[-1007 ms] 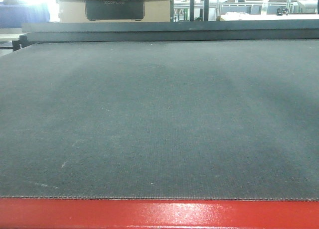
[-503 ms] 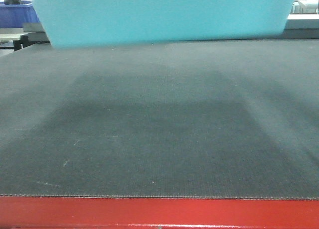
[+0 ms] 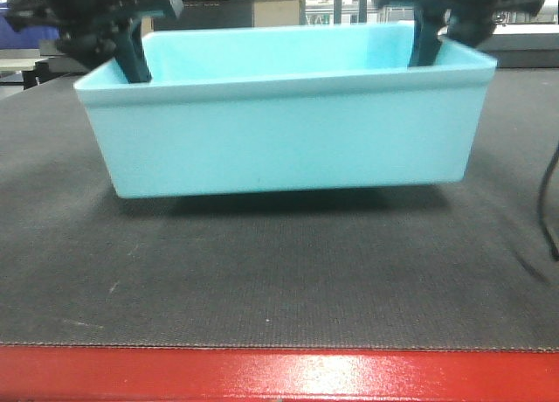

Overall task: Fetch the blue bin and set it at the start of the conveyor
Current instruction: 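Lower the teal bin onto the near end of the conveyor, then open both grippers and release the teal bin's walls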

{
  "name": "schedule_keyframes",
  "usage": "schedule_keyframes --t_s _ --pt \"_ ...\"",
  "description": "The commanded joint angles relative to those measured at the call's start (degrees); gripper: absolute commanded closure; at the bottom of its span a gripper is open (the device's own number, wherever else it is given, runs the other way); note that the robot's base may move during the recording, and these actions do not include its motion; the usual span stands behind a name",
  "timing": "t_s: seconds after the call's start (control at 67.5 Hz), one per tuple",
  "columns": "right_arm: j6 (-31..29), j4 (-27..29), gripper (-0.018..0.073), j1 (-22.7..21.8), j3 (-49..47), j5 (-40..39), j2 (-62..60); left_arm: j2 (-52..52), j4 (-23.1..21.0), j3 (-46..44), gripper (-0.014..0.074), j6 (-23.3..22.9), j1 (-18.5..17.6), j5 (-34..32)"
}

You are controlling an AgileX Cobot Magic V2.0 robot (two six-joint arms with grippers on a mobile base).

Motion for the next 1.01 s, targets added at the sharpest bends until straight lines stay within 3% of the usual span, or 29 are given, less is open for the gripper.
schedule_keyframes --t_s 0.0,0.163,0.222,0.267,0.341,0.429,0.725,0.992 --pt "-0.9 0.8 0.0464 0.0 -0.4 -1.5 -0.4 -0.4 -0.7 -0.4 0.0584 0.5 -0.2 -2.3" --pt "-0.9 0.4 0.0076 0.0 -0.4 -2.3 -0.6 -0.4 -0.6 -0.4 0.0218 0.5 -0.2 -2.6" --pt "-0.9 0.3 -0.0004 -0.1 -0.4 -2.2 -1.2 -0.6 -0.7 -0.4 0.0043 0.5 -0.2 -2.5" --pt "-0.9 0.3 -0.0012 -0.4 -0.4 -2.1 -1.8 -1.0 -0.7 -0.5 -0.0034 0.5 -0.2 -1.9" --pt "-0.9 0.3 0.0016 -0.8 -0.4 -1.7 -3.5 -2.3 -0.8 -0.5 0.0026 0.5 -0.2 -1.0" --pt "-0.9 0.3 0.0105 -2.1 -0.4 -1.5 -6.9 -5.4 -0.6 -0.5 0.0159 0.5 -0.1 0.1" --pt "-0.9 -1.9 0.0729 -8.5 0.8 1.2 -17.6 -18.3 -0.7 4.2 0.0684 0.5 5.6 0.5" --pt "-0.9 -5.0 0.072 -9.2 17.7 -7.0 -28.2 -32.9 -0.5 23.1 0.0707 0.5 10.7 -10.3"
